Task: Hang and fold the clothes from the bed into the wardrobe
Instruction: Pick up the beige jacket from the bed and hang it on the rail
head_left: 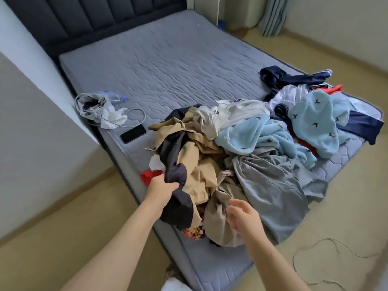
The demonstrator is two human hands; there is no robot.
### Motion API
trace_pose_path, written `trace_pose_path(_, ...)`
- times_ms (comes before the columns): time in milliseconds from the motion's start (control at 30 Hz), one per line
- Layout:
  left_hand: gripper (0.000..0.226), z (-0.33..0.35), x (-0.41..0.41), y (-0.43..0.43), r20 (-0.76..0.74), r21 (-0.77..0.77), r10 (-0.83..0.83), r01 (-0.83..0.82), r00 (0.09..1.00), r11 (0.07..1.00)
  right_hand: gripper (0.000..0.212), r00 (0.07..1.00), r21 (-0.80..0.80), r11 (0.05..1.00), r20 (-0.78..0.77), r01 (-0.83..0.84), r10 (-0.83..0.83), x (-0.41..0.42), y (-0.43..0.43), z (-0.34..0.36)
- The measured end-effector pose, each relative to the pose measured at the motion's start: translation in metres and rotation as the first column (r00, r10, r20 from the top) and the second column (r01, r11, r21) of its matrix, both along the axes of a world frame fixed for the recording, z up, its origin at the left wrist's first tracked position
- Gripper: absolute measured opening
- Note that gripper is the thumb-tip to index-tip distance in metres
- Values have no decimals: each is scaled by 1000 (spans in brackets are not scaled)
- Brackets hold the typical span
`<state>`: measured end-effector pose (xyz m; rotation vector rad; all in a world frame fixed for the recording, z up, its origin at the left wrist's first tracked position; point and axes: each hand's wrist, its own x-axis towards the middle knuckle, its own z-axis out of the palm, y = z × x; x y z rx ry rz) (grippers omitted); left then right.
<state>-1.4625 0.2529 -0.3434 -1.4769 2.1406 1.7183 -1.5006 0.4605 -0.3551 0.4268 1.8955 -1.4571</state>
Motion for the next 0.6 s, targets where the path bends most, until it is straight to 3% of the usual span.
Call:
trace_pose_path(200, 13, 68, 22, 9, -179, 10, -181, 186, 967, 983, 32, 983, -186, 979, 146, -87, 115, 8, -38, 52)
trace_pose_path(367, 18, 97, 42, 18, -299, 150, -400, 457, 866, 877, 49, 908, -449, 885, 410, 122, 83, 4, -65, 77)
trace_pose_path(467, 21, 100, 51, 17, -257, 185, -534, 584, 805, 791, 38, 956, -363, 932, 271, -3, 109, 2, -78, 77)
trace_pose_path(567, 20, 94, 58, 4, -224, 248, -674, 710, 704, 659, 29, 982, -235, 972, 181, -1, 45, 5, -83, 67)
trace_pose_path(600, 19, 92, 60, -1, -235, 267, -655, 696, 718, 667, 26, 988, -199, 980, 156, 27, 4, 5, -81, 64)
